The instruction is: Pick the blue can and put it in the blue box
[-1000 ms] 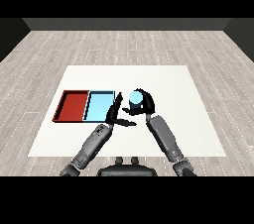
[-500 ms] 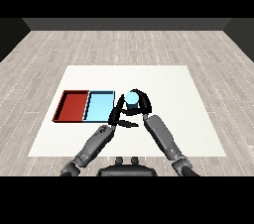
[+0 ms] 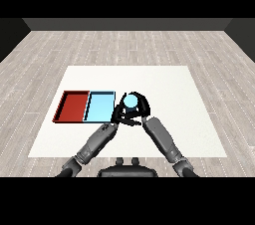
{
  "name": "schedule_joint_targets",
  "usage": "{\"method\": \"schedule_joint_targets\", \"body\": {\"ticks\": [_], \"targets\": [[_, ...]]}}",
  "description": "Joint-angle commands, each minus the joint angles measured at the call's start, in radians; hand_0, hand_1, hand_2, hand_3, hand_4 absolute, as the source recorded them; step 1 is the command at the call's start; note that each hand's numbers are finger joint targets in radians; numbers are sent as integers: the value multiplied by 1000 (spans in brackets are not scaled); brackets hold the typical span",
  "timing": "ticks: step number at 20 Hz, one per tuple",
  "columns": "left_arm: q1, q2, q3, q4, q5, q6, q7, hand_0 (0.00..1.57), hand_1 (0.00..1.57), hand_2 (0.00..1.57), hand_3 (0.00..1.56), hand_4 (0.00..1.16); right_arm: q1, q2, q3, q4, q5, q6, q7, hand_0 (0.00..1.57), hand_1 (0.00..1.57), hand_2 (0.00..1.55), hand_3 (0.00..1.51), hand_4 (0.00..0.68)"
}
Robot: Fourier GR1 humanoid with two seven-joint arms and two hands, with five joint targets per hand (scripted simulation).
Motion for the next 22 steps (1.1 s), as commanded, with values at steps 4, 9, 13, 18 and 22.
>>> {"method": "schedule_joint_targets", "body": {"ticks": [4, 9, 13, 18, 22], "targets": [[-31, 0, -75, 3, 50, 94, 4, 0, 0, 0, 0, 0, -32, 0, 0, 40, -8, 19, -5, 1421, 1421, 1457, 1370, 541], [-85, 0, -87, 100, 118, 53, -75, 0, 0, 0, 0, 0, -27, 0, 83, -12, -35, -74, 25, 1455, 1455, 1462, 1366, 525], [-82, 0, -19, 63, 34, 24, -22, 0, 0, 0, 0, 0, 12, 0, 116, -45, -4, -78, 12, 1439, 1439, 1448, 1355, 521], [-120, 1, -124, 149, 120, 64, -90, 0, 0, 0, 0, 0, -65, 0, 162, -12, -56, -129, 39, 1443, 1443, 1447, 1360, 483], [-104, 2, -98, 60, 110, 170, 14, 0, 0, 0, 0, 605, -62, -1, 156, 7, -54, -133, -2, 1453, 1453, 1455, 1365, 498]]}}
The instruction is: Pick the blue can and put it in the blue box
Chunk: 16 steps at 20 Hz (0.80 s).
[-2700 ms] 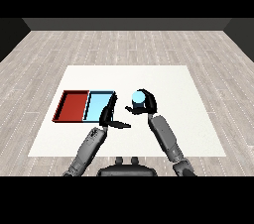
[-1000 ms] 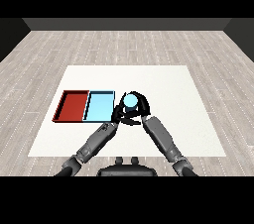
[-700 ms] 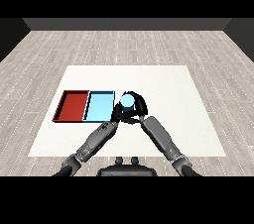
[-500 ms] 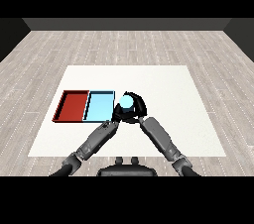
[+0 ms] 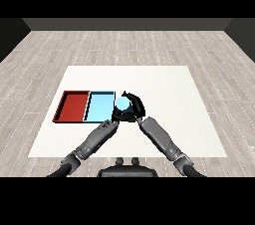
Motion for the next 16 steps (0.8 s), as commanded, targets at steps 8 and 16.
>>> {"method": "schedule_joint_targets", "body": {"ticks": [8, 16], "targets": [[-23, -31, 35, 58, -46, 72, 60, 1571, 1571, 1555, 1458, 1129, 9, 21, -19, -17, -6, 41, -4, 1417, 1417, 1455, 1370, 527], [-55, -35, 6, 87, -20, 136, 35, 1571, 1571, 1555, 1467, 1141, -10, 21, 49, 0, -64, -34, -35, 1332, 1332, 1403, 1302, 496]]}}
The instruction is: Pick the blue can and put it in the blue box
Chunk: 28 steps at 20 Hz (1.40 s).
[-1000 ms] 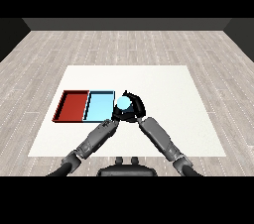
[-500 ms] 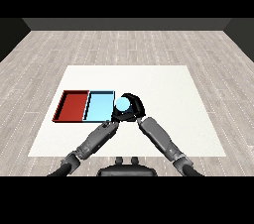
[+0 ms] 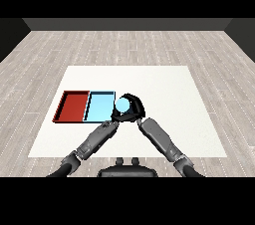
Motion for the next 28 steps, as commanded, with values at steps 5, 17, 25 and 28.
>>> {"method": "schedule_joint_targets", "body": {"ticks": [5, 17, 25, 28], "targets": [[-24, -32, 25, 20, -22, 24, 17, 1571, 1571, 1559, 1466, 1138, 19, 19, -29, 4, 91, 9, 50, 0, 0, 0, 0, 0], [39, -33, -20, 4, -38, 61, -17, 1571, 1571, 1571, 1493, 1149, 91, -18, -96, -125, 133, 4, 108, 0, 0, 0, 0, 0], [1, -33, 130, 62, -33, 22, -22, 1571, 1571, 1571, 1481, 1147, 136, -57, -276, -241, -60, 155, 98, 0, 0, 0, 0, 0], [48, 26, 161, 61, -43, -41, -54, 1571, 1571, 1571, 1476, 1145, 185, -89, -332, -308, -76, 164, 50, 0, 0, 0, 0, 0]]}}
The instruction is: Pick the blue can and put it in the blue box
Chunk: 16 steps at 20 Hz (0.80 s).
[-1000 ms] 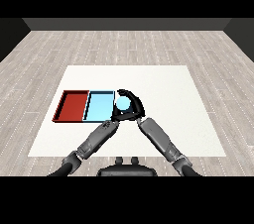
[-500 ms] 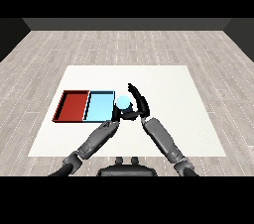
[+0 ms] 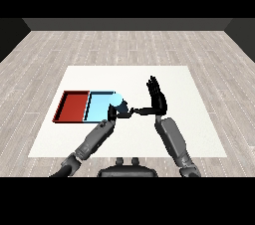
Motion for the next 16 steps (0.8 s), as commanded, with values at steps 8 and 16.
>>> {"method": "schedule_joint_targets", "body": {"ticks": [8, 16], "targets": [[-48, 175, 153, 22, -34, -50, 64, 1571, 1571, 1562, 1470, 1145, 204, -86, -194, -176, -132, 104, -66, 0, 0, 0, 0, 0], [-203, 217, 244, 355, -76, -113, 123, 1571, 1571, 1571, 1510, 1101, 164, -107, -259, -114, -144, 104, -25, 0, 0, 0, 0, 0]]}}
